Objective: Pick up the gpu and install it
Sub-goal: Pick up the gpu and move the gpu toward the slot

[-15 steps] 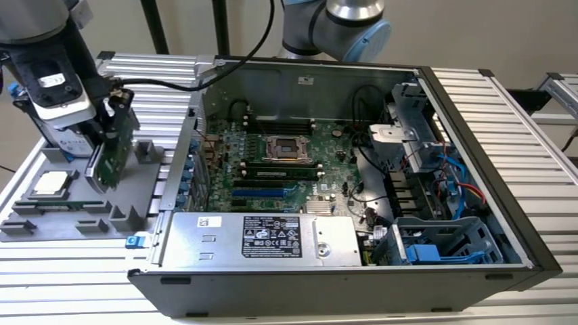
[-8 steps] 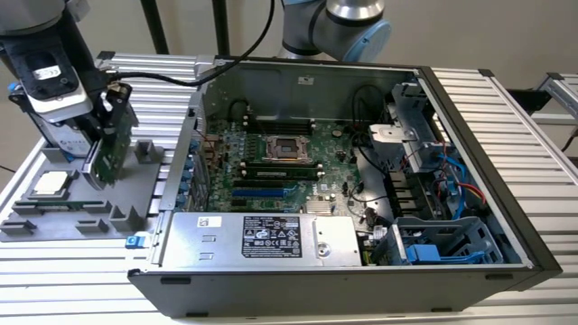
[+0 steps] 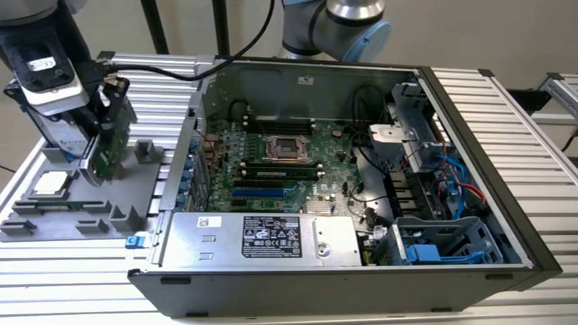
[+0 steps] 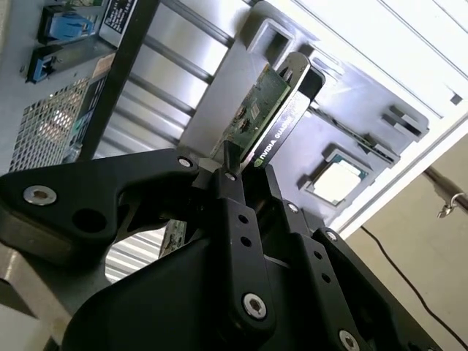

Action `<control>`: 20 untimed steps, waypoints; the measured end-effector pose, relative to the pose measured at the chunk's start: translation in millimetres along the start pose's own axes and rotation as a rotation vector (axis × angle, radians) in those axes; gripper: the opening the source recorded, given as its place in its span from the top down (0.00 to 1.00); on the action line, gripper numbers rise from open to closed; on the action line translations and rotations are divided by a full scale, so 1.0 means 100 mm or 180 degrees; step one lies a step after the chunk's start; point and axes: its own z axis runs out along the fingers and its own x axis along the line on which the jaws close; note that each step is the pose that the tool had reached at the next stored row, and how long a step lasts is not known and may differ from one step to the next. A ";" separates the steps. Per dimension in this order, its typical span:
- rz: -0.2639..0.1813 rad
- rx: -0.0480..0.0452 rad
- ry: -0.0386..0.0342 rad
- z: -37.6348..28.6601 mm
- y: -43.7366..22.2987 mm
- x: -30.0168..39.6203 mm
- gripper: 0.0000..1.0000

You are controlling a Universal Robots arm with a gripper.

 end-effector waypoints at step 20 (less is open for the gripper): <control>-0.0005 0.0000 0.0000 -0.221 0.012 -0.003 1.00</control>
